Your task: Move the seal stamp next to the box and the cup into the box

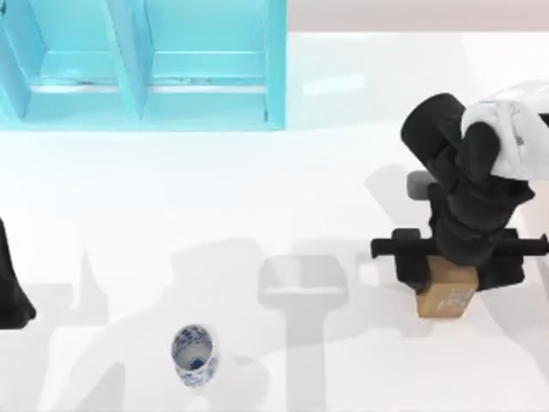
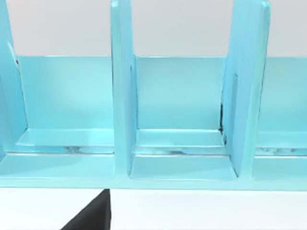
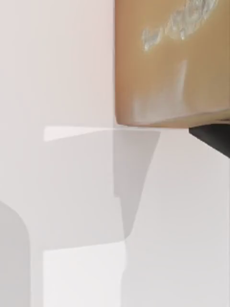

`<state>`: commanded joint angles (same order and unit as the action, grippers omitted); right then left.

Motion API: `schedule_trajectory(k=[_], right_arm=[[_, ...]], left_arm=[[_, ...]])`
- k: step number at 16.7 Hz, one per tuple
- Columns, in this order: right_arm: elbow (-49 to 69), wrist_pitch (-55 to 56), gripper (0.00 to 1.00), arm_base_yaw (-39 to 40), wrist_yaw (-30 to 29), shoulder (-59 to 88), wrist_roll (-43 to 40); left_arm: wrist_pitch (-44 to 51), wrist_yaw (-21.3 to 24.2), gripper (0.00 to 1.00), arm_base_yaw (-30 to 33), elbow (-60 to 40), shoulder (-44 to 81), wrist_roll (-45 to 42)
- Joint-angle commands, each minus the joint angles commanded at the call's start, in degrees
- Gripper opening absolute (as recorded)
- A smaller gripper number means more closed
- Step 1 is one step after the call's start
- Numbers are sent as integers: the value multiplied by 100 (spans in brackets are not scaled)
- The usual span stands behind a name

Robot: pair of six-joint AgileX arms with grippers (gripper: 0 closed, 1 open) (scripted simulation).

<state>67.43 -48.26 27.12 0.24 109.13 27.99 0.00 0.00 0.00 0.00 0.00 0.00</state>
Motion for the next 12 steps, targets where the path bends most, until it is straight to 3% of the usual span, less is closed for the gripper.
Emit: schedule_trajectory(k=[5, 12], right_arm=[[108, -230, 0, -228, -4, -179, -213], [651, -1922, 0, -1573, 1, -1219, -1577]], left_arm=[[0, 0, 100, 0, 0, 0, 0], [0, 0, 100, 0, 0, 0, 0]])
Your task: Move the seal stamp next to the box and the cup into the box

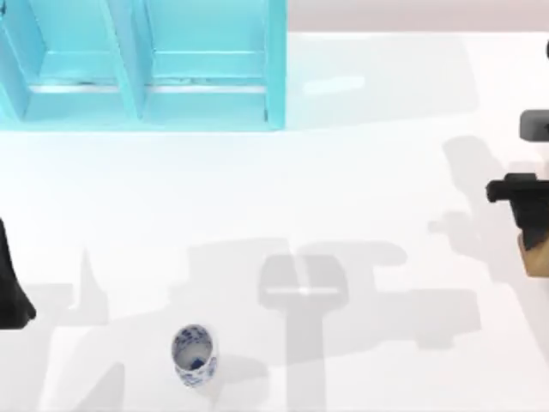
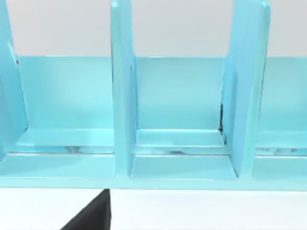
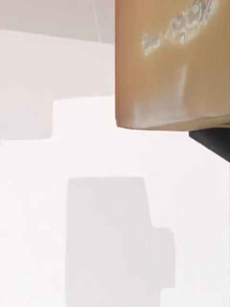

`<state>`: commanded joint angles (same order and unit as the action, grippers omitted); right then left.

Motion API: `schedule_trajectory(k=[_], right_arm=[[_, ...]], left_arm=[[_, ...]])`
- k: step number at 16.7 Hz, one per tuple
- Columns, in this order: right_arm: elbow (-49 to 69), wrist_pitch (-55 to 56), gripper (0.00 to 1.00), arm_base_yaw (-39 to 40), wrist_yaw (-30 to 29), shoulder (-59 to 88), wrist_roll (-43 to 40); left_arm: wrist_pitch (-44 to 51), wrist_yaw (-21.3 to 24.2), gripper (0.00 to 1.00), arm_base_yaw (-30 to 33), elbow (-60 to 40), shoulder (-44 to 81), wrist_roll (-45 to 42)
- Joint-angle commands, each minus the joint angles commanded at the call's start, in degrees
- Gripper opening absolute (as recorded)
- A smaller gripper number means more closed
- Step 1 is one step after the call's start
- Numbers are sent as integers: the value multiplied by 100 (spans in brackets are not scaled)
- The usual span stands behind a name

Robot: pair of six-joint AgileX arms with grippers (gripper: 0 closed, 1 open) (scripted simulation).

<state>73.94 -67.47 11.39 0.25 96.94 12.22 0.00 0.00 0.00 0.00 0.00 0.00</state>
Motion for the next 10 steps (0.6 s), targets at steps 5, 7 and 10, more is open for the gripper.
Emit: schedule_trajectory(k=[5, 7, 10], right_arm=[[48, -143, 0, -133, -2, -122, -142], [152, -222, 0, -111, -5, -73, -133], [666, -516, 0, -65, -17, 104, -62]], left_arm=[[0, 0, 100, 0, 0, 0, 0], [0, 0, 100, 0, 0, 0, 0], [0, 0, 100, 0, 0, 0, 0]])
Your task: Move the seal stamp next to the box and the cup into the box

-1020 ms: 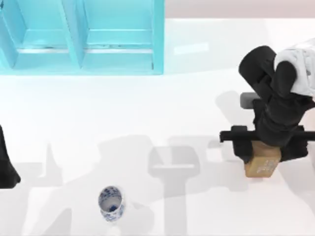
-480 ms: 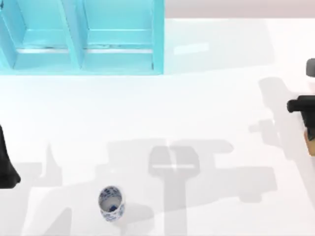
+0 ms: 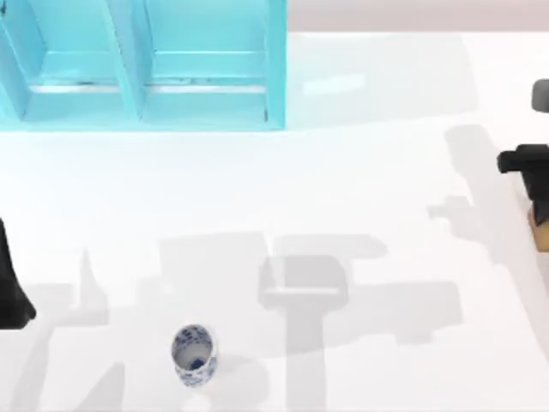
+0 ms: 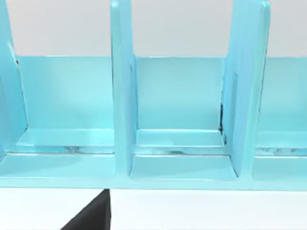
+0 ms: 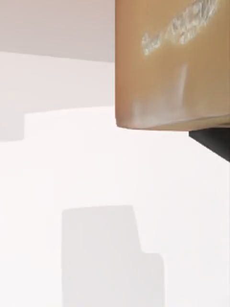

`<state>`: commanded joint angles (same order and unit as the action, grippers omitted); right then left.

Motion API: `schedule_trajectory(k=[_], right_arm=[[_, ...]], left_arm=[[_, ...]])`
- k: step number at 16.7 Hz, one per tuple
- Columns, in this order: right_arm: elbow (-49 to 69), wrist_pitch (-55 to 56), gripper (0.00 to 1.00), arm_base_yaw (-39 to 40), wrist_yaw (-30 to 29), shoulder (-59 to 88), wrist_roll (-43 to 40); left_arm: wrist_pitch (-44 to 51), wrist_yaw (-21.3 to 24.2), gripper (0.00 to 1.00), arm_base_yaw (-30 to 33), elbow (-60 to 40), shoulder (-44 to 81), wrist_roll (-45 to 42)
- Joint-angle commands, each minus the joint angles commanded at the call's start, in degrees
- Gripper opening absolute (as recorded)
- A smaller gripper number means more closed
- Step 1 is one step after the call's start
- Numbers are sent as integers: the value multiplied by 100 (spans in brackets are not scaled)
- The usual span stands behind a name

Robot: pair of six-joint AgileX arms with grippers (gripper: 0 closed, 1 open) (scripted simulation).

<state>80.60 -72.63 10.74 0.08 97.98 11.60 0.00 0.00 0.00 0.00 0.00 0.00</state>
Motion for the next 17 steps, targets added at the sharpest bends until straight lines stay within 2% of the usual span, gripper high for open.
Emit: schedule_trajectory(k=[8, 17], right_arm=[[200, -99, 0, 10, -9, 109, 50], [-933, 1258, 0, 64, -8, 312, 61]], left_arm=[[0, 0, 100, 0, 0, 0, 0], [0, 0, 100, 0, 0, 0, 0]])
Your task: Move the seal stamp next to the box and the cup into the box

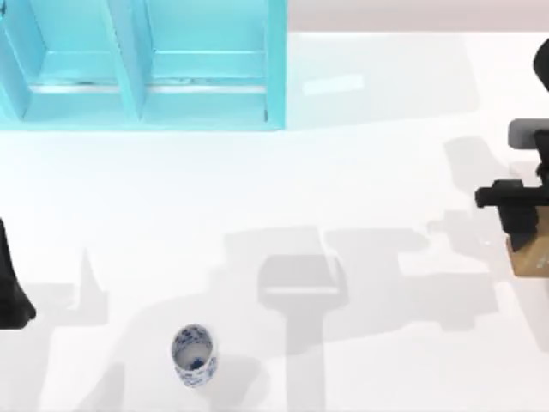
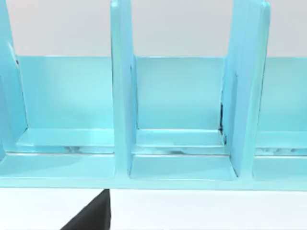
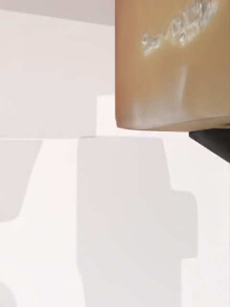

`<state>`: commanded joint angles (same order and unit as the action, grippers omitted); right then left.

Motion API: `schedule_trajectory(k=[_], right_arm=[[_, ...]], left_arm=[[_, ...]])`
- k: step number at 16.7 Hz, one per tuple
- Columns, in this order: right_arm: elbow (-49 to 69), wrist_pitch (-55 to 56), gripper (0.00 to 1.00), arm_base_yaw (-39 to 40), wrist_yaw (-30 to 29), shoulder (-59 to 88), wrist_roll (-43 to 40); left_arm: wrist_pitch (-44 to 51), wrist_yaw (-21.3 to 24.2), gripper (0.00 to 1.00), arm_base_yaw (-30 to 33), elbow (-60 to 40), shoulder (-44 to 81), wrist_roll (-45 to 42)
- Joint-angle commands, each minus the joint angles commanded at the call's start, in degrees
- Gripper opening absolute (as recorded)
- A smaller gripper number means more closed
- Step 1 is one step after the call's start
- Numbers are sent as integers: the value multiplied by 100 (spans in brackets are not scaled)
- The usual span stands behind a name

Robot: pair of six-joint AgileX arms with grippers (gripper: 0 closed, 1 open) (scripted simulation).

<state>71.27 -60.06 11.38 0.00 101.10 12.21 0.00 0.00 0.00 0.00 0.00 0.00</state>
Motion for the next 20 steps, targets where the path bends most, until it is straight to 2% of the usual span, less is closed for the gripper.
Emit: schedule_trajectory(k=[3, 16, 20], right_arm=[[-2, 2, 0, 0, 0, 0, 0], [-2, 2, 98, 0, 0, 0, 0], [-2, 2, 100, 0, 0, 0, 0]], left_arm=[[0, 0, 100, 0, 0, 0, 0], [0, 0, 100, 0, 0, 0, 0], [0, 0, 100, 0, 0, 0, 0]])
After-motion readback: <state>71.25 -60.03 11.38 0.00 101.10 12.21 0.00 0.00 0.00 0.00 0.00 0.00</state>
